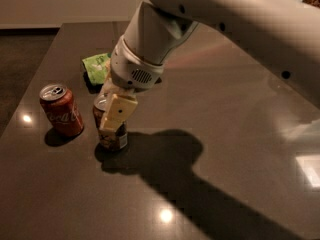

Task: Move orange can near coke can

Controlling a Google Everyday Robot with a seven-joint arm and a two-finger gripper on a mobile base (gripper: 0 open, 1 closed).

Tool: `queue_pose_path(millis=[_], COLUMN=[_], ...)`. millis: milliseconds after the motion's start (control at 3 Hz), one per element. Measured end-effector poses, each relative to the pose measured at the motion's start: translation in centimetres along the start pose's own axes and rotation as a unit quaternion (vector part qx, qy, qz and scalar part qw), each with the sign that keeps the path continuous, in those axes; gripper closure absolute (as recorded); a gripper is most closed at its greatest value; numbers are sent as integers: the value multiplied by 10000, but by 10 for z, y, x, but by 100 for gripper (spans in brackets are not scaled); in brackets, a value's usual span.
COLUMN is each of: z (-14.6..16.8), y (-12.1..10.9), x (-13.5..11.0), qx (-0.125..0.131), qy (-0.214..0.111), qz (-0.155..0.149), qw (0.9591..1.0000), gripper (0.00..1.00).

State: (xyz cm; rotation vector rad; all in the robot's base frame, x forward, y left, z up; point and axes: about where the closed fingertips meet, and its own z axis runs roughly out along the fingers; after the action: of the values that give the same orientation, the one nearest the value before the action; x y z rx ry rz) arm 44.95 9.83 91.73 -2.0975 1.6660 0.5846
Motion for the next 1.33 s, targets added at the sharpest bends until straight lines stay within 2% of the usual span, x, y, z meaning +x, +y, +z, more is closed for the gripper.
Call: queue_pose_path(millis=[333, 667, 1333], z=[10, 18, 22], y=[-5, -10, -13], x=[-6, -8, -9], qx=[-73, 31, 95], qy=[-49, 40, 88], qz=[-49, -28, 49], qw=[9999, 10000, 9999], gripper=[100, 87, 40])
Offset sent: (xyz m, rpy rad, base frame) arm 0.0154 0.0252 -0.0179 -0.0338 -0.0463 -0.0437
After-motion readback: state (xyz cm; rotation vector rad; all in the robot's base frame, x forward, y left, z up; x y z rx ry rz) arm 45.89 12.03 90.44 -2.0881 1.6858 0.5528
